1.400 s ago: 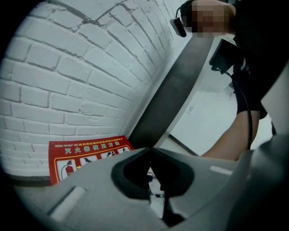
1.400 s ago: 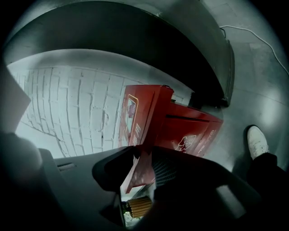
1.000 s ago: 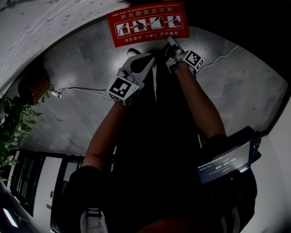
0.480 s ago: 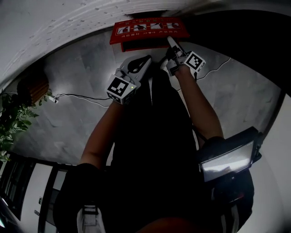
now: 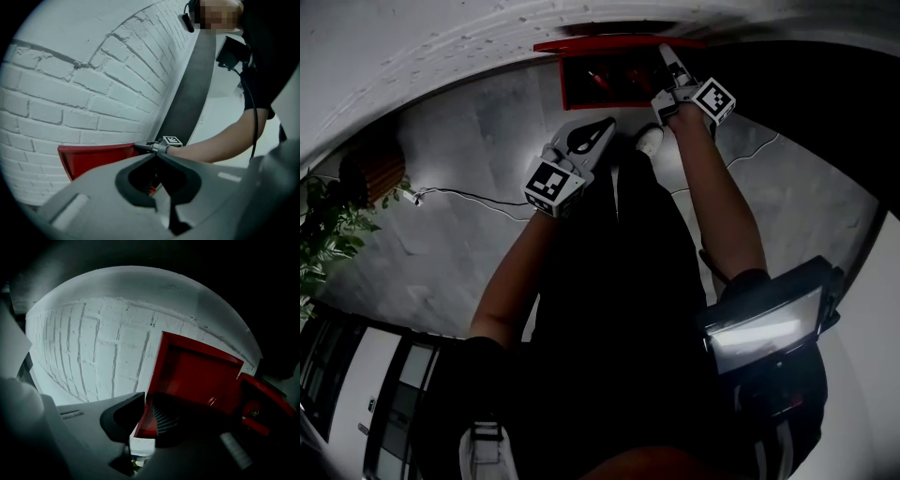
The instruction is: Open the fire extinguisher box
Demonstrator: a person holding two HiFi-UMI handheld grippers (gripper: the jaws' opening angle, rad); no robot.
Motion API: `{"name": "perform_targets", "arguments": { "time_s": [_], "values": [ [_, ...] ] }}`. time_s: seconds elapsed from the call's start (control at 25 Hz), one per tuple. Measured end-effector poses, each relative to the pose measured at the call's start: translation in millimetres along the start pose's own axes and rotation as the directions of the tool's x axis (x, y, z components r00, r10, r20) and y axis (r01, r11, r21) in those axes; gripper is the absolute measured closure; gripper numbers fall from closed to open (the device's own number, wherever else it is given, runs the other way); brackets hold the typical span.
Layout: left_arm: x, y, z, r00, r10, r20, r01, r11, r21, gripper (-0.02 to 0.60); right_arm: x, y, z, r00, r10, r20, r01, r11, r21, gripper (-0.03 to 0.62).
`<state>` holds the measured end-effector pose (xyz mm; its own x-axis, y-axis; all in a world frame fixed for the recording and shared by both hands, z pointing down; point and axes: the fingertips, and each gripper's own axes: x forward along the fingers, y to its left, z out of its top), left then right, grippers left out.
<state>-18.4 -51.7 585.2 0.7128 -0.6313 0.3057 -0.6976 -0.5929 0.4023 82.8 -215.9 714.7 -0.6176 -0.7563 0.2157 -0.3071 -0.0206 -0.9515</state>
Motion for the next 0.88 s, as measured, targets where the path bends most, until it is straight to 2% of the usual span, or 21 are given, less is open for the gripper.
{"name": "perform_targets", "arguments": {
  "time_s": [0.16, 0.2, 0.24, 0.44, 0.52, 0.6, 0.72, 0.8, 0.88],
  "values": [
    [-4, 3, -2, 1.0, 0.014, 0.002, -0.014, 1.0, -0.006, 0.58, 9, 7, 6, 0.999, 0.044, -0.002, -0.044, 0.999, -0.021, 0.539],
    [-4, 3, -3, 1.0, 0.016, 0.003, -0.016, 1.0, -0.006, 0.58, 11, 9, 9, 0.998, 0.059, -0.003, -0.059, 0.997, -0.04, 0.52],
    [-4, 4, -2, 1.0, 0.018, 0.004, -0.018, 1.0, -0.006, 0.58, 12, 9, 12, 0.998, 0.058, -0.003, -0.058, 0.997, -0.053, 0.502],
    [-6, 7, 2, 1.0, 0.026, 0.009, -0.026, 1.0, -0.008, 0.58, 10, 6, 16, 1.0, 0.01, 0.0, -0.01, 0.998, -0.063, 0.496],
    [-6, 9, 5, 1.0, 0.028, 0.012, -0.028, 1.0, -0.006, 0.58, 12, 20, 14, 0.998, 0.061, -0.027, -0.064, 0.991, -0.118, 0.503],
    [-6, 10, 9, 0.999, 0.03, 0.015, -0.03, 1.0, 0.0, 0.58, 12, 40, 11, 0.99, 0.125, -0.067, -0.135, 0.975, -0.176, 0.53],
    [-12, 3, 24, 0.999, 0.026, 0.028, -0.026, 1.0, 0.014, 0.58, -3, 77, 3, 0.977, 0.165, -0.133, -0.196, 0.943, -0.27, 0.58],
    [-20, -6, 38, 0.999, 0.016, 0.043, -0.017, 1.0, 0.026, 0.58, -20, 107, -2, 0.968, 0.172, -0.185, -0.23, 0.902, -0.366, 0.583],
    [-29, -17, 56, 0.998, 0.003, 0.064, -0.005, 0.999, 0.043, 0.58, -36, 150, -8, 0.951, 0.196, -0.238, -0.288, 0.838, -0.463, 0.583]
  ]
}}
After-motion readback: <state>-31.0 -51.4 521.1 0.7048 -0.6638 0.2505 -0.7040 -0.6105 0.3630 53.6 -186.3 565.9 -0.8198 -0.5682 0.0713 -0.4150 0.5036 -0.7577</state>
